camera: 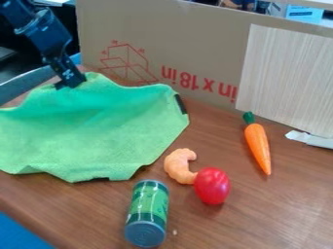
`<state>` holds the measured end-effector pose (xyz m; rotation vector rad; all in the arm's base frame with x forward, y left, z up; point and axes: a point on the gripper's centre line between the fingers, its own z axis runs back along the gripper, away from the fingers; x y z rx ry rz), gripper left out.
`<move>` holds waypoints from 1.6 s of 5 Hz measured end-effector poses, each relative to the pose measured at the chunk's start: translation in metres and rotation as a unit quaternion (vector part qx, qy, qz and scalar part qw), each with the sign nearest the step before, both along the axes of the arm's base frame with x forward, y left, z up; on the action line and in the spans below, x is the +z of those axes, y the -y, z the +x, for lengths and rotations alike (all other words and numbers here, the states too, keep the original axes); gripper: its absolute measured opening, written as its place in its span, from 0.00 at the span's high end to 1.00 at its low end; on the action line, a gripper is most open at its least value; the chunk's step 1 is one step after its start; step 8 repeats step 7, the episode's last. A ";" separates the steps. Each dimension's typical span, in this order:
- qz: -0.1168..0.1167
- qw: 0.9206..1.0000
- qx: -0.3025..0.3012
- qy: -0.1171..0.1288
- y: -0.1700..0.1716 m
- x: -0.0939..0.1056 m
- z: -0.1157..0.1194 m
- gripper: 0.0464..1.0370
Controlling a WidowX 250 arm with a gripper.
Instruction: Fold the cloth from top left to bottom right
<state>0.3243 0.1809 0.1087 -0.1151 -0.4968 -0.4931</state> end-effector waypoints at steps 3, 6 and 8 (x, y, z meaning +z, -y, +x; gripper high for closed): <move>0.030 0.999 -0.014 -0.030 0.029 -0.010 -0.051 0.98; 0.062 0.997 -0.014 -0.043 0.063 -0.031 -0.077 0.80; 0.059 0.997 -0.008 -0.045 0.063 -0.030 -0.077 0.53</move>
